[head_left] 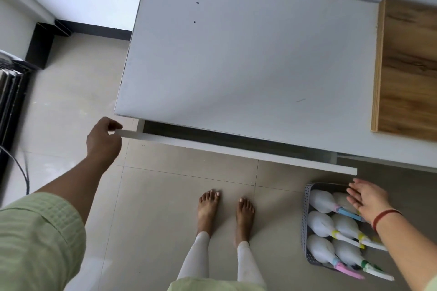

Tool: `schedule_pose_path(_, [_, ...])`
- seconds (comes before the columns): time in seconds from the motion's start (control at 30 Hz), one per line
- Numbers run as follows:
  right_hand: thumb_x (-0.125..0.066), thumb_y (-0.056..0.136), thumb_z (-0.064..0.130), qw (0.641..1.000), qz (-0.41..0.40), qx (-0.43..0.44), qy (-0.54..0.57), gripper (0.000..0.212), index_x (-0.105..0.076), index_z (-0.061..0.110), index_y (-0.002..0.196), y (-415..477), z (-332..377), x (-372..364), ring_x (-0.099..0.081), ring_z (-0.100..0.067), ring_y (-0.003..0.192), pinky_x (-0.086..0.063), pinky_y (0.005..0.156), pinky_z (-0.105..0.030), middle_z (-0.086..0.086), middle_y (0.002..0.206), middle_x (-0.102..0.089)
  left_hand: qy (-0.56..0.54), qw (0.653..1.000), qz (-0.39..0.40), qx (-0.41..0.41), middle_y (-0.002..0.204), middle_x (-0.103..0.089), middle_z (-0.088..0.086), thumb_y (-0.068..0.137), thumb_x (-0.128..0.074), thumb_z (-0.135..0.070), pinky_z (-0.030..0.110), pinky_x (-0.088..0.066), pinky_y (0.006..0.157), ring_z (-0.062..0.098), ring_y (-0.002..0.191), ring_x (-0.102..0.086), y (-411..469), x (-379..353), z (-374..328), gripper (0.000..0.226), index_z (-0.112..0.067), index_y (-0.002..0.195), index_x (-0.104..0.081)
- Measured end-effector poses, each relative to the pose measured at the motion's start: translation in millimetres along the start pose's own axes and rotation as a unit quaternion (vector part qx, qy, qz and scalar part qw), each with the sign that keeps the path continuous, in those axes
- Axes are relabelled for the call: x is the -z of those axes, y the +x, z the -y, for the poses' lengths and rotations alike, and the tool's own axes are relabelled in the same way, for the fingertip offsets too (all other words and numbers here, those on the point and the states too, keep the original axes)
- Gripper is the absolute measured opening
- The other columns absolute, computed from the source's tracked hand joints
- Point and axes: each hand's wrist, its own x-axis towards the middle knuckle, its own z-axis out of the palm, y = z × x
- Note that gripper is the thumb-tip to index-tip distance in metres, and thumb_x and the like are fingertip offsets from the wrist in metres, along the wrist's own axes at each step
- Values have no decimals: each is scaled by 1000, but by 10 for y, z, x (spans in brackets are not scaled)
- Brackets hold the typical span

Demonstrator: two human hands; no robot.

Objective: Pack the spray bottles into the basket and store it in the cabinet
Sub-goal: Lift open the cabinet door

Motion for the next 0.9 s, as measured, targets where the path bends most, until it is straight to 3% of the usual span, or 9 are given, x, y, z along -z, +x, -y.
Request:
schedule_pose_path(0.07, [-37,100,12,1000,3,22,-7,18,-53,16,108,-13,26,28,-64,-7,58,-46,68,-28,2,84,-56,35,999,3,6,109,-66,8,76,-35,5,34,-39,71,26,88,-50,-46,32,49,37,-19,93,-59])
schedule_pose_path(0.17, [-42,99,29,998,34,36,-34,35,-51,9,127,-57,49,4,-57,-19,93,-45,82,-40,-7,109,-57,169,985,-21,16,90,-68,11,84,-31,-11,42,-37,86,32,86,-50,-85,84,71,30,-18,92,-60])
schedule_pose_path(0.27, [-44,95,46,988,95,42,-112,46,-54,12,124,-158,62,-40,-52,-25,101,-45,73,-38,-9,112,-57,271,962,-17,16,60,-50,5,94,-22,-44,45,-32,88,30,75,-44,-154,101,112,46,-15,82,-55])
schedule_pose_path(0.4, [-50,89,51,939,132,105,-300,49,-62,5,103,-192,-17,-61,-61,-32,94,-43,70,-33,-16,99,-62,313,950,13,-7,60,-53,3,89,-21,-67,45,-31,88,29,76,-48,-261,73,188,60,-19,80,-56])
schedule_pose_path(0.47, [-52,87,54,910,139,131,-368,57,-62,-3,89,-186,-82,-57,-56,-28,71,-40,66,-34,-17,75,-55,328,944,34,-18,72,-64,6,87,-26,-69,44,-32,88,32,85,-57,-324,10,203,60,-20,88,-59])
schedule_pose_path(0.53, [-54,84,57,898,135,133,-398,53,-57,5,74,-173,-163,-72,-48,-24,62,-37,66,-34,-13,66,-51,346,937,40,-27,83,-71,9,87,-30,-69,43,-32,89,33,95,-60,-387,-59,217,58,-20,96,-61])
schedule_pose_path(0.6, [-59,85,51,901,119,133,-394,48,-52,7,69,-150,-233,-95,-55,-29,66,-45,72,-38,-16,69,-57,361,931,28,-32,88,-71,12,88,-34,-64,42,-33,88,34,98,-60,-444,-118,218,55,-19,103,-62])
schedule_pose_path(0.7, [-60,86,44,892,104,124,-421,43,-60,1,81,-162,-294,-142,-64,-36,83,-53,86,-49,-18,86,-67,362,932,24,-25,95,-70,13,90,-41,-53,41,-34,86,34,101,-59,-501,-173,197,46,-16,109,-60])
schedule_pose_path(0.9, [-52,92,31,859,70,132,-490,26,-62,8,90,-234,-390,-159,-63,-31,82,-54,79,-37,-11,87,-65,359,932,51,2,93,-70,12,90,-42,-41,39,-34,84,33,97,-61,-588,-268,180,33,-18,106,-60])
